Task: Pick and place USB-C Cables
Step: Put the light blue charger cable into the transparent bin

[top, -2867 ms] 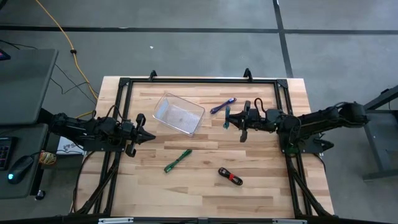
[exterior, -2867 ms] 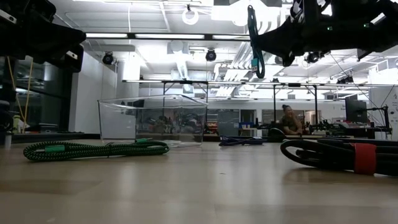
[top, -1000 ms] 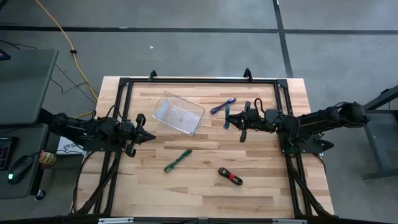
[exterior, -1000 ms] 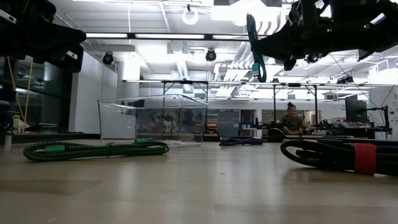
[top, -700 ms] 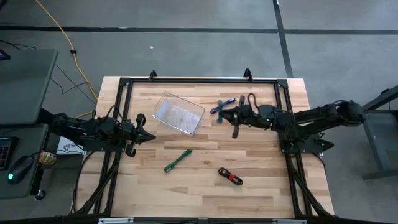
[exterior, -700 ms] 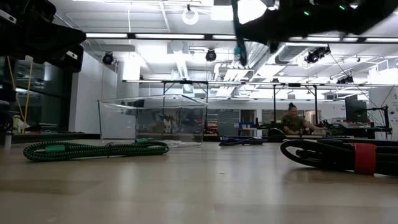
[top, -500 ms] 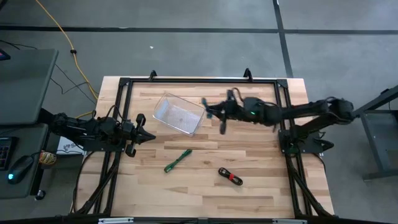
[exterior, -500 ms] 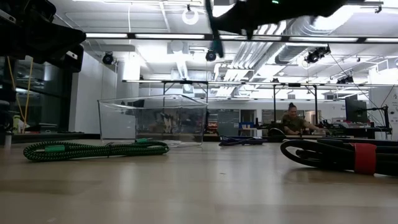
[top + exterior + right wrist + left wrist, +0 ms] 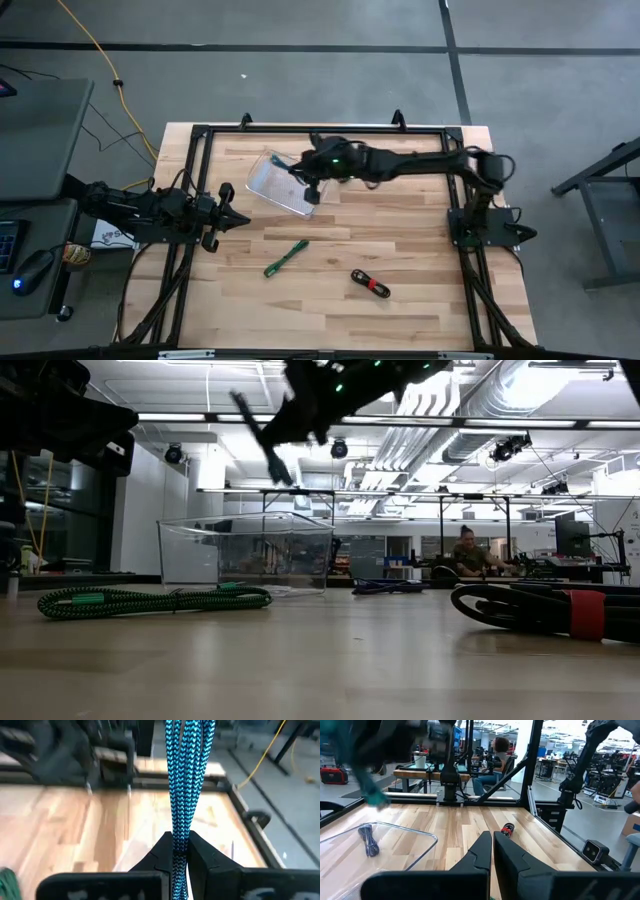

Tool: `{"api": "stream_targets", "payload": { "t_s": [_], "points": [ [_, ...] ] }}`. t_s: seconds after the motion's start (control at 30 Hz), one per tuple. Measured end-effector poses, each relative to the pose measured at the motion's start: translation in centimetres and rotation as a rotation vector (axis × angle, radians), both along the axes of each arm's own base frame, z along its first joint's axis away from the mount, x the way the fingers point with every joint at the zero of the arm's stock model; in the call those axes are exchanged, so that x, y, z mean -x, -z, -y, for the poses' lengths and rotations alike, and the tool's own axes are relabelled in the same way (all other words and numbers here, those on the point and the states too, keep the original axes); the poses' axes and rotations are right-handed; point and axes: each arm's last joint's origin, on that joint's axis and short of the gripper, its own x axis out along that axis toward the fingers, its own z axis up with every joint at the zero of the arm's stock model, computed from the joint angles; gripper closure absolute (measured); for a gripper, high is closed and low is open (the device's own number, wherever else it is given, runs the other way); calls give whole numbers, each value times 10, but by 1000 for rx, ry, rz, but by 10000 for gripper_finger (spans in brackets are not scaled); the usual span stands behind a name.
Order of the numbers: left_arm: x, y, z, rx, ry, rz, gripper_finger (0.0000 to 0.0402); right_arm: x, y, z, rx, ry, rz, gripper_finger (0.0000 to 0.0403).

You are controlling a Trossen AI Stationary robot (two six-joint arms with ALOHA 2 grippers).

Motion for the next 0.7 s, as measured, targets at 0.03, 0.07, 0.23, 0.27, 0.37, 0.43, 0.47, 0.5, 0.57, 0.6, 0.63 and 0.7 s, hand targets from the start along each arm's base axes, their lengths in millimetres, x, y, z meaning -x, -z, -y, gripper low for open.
{"api": "stream_targets", "payload": {
  "t_s": [0.03,0.07,0.23,0.27,0.37,0.43,0.47,0.5,0.57,0.6,0.63,0.7],
  "points": [
    [0,0,0,0,0,0,401,-4,6,2,-8,5,-32,389],
    [0,0,0,0,0,0,401,-8,12,5,-13,10,-62,389],
    [0,0,0,0,0,0,401,-21,47,15,-33,25,-170,389],
    [0,0,0,0,0,0,401,-22,53,17,-37,29,-186,389],
    [0,0,0,0,0,0,401,-26,65,23,-47,43,-206,389],
    [0,0,0,0,0,0,401,-26,74,27,-64,59,-225,389],
    [0,0,0,0,1,0,401,-27,77,28,-67,63,-235,389],
    [0,0,0,0,0,1,401,-26,80,30,-69,70,-252,389],
    [0,0,0,0,0,1,401,-25,83,33,-65,87,-271,389],
    [0,0,0,0,0,1,401,-24,83,33,-61,95,-283,389],
    [0,0,0,0,0,0,401,-23,84,34,-57,105,-293,389],
    [0,0,0,0,0,0,401,-21,86,35,-54,118,-324,389]
  ]
}}
